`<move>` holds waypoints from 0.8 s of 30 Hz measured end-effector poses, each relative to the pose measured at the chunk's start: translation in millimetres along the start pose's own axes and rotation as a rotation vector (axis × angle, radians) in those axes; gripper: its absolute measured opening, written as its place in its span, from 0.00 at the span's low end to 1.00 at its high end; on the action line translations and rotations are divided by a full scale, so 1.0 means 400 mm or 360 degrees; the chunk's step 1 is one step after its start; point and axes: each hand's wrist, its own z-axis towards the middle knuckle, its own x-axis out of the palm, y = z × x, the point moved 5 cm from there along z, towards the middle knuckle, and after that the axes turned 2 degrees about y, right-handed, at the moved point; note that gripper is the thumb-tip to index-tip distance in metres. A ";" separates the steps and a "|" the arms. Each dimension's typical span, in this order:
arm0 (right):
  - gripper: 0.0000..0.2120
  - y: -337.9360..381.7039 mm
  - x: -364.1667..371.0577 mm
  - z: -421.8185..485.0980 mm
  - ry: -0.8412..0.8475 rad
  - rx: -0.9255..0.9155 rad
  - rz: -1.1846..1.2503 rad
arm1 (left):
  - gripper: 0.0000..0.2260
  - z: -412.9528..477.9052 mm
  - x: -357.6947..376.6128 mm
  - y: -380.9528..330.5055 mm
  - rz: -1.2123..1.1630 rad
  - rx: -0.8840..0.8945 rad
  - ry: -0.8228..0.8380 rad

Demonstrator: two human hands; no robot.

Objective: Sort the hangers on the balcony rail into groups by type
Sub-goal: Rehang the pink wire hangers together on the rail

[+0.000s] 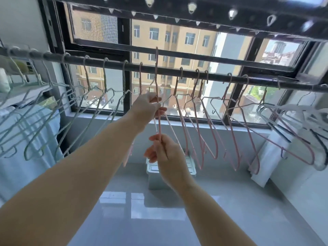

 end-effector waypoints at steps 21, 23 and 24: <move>0.13 -0.093 -0.137 0.053 -0.0192 0.0420 -0.0741 | 0.08 -0.109 0.179 0.096 0.0380 -0.0166 0.0432; 0.11 -0.088 -0.126 0.054 -0.0294 0.0291 -0.0456 | 0.08 -0.106 0.178 0.101 0.0327 -0.0147 0.0440; 0.11 -0.076 -0.124 0.056 -0.0353 0.0233 -0.0373 | 0.12 -0.101 0.175 0.098 0.0272 -0.0125 0.0439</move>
